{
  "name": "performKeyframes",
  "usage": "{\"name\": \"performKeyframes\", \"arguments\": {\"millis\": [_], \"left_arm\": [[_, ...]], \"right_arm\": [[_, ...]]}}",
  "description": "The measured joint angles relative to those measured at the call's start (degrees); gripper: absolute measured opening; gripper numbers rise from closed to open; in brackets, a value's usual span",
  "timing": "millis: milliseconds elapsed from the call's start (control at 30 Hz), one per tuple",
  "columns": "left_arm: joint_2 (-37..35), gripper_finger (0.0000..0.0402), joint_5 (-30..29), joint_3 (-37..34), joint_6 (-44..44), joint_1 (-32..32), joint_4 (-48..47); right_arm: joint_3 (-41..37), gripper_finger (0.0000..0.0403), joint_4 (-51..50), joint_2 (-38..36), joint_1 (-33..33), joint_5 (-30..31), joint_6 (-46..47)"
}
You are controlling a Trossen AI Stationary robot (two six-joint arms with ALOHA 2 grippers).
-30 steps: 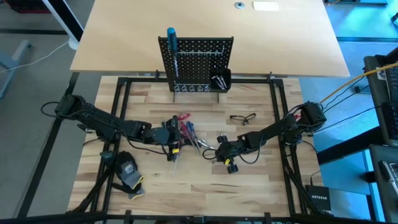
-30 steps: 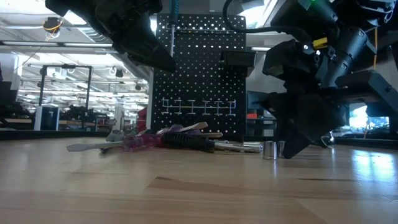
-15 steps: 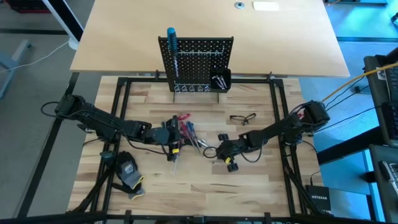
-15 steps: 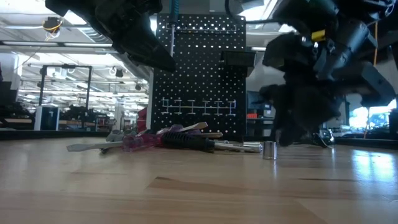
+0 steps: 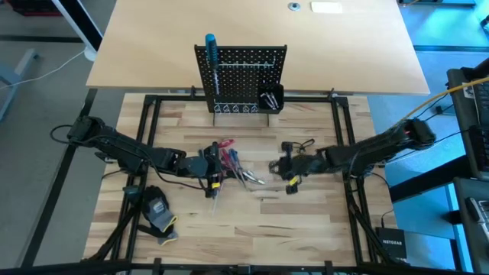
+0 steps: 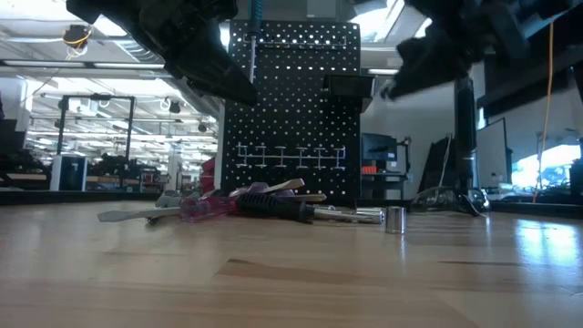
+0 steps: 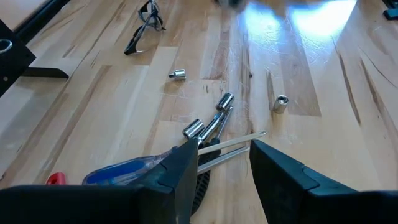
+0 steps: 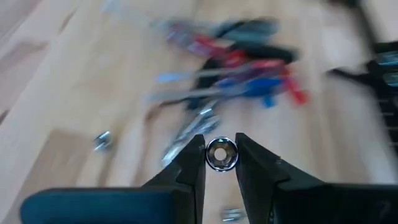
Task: Hang tools onto peg board
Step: Put the silver socket into the black bin on the peg board
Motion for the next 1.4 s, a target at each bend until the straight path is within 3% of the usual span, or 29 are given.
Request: {"name": "performKeyframes", "arguments": {"millis": [167,367,600,833,1400], "left_arm": [[0.0,0.0136,0.0,0.0,0.1,0.0,0.0],[0.0,0.0136,0.0,0.0,0.2,0.0,0.0],[0.0,0.0136,0.0,0.0,0.2,0.0,0.0],[0.0,0.0136,0.0,0.0,0.2,0.0,0.0],[0.0,0.0136,0.0,0.0,0.1,0.0,0.0]], "right_arm": [[0.0,0.0079,1.2,-7.5,-5.1,3.0,-1.4],[0.0,0.008,11.0,-12.5,-12.6,5.8,-5.7],[0.1,0.008,24.9,-12.2,-22.7,5.4,-7.0],[0.1,0.0081,29.0,-9.0,-30.5,2.7,-4.1],[0.1,0.0081,30.6,-4.6,-33.1,2.4,-1.0]]}}
